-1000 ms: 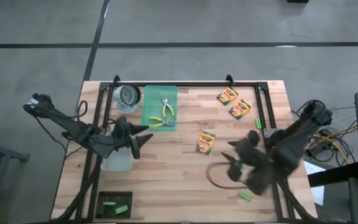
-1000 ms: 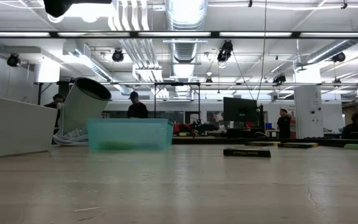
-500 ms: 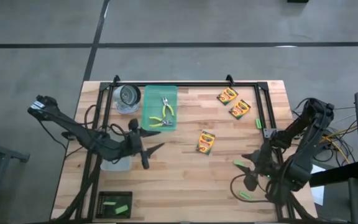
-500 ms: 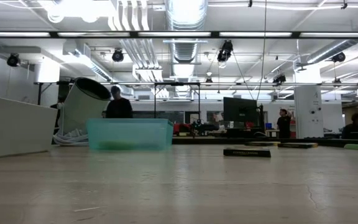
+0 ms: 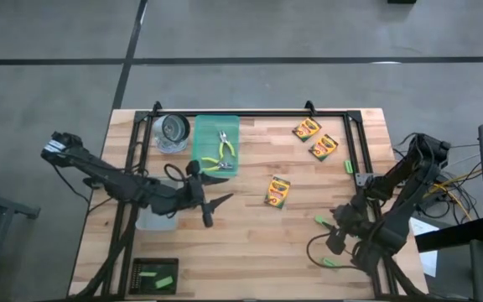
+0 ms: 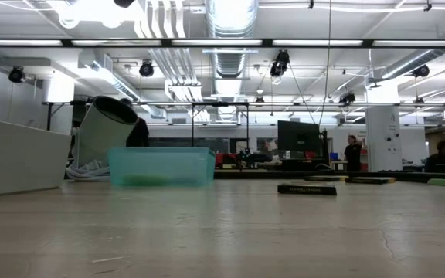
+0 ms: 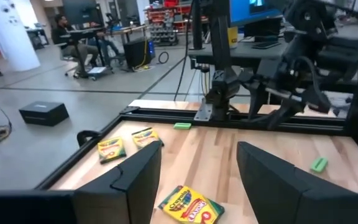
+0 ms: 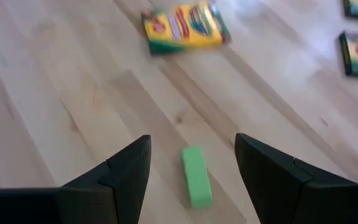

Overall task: Pick & Place School Supplies
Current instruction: Put the green eraser into the black bin

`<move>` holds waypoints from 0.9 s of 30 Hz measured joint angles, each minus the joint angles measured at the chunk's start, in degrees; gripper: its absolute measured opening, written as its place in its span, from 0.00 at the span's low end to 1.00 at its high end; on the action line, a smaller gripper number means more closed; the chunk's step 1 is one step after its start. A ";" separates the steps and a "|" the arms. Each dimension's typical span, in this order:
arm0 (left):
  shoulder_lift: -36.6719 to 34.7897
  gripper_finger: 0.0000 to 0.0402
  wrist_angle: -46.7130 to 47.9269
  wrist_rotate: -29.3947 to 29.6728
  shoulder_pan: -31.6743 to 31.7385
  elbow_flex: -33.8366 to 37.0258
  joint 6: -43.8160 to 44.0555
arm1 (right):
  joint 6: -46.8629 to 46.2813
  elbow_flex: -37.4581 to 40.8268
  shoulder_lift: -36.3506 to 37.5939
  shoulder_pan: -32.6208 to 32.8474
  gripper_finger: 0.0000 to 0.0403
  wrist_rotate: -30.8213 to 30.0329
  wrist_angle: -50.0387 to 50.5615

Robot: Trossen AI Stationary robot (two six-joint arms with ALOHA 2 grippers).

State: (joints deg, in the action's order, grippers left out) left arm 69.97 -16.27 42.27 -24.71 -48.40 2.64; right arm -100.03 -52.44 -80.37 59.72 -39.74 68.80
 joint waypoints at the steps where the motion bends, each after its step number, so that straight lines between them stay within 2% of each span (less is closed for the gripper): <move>1: 0.00 0.54 0.03 -0.29 0.26 0.00 0.34 | 0.20 0.70 -0.13 0.00 0.56 1.26 -0.49; 13: 0.00 0.54 -0.03 -2.38 2.86 0.00 0.87 | -0.95 9.50 -0.36 0.00 0.56 4.16 -12.98; 27: 0.00 0.54 0.04 -2.48 2.88 0.00 2.07 | -1.65 14.89 -0.36 -0.05 0.56 7.46 -17.91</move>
State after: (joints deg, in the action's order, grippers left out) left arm 69.97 -16.23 39.79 -21.82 -48.40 4.71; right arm -101.69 -37.54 -80.73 59.68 -32.28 50.89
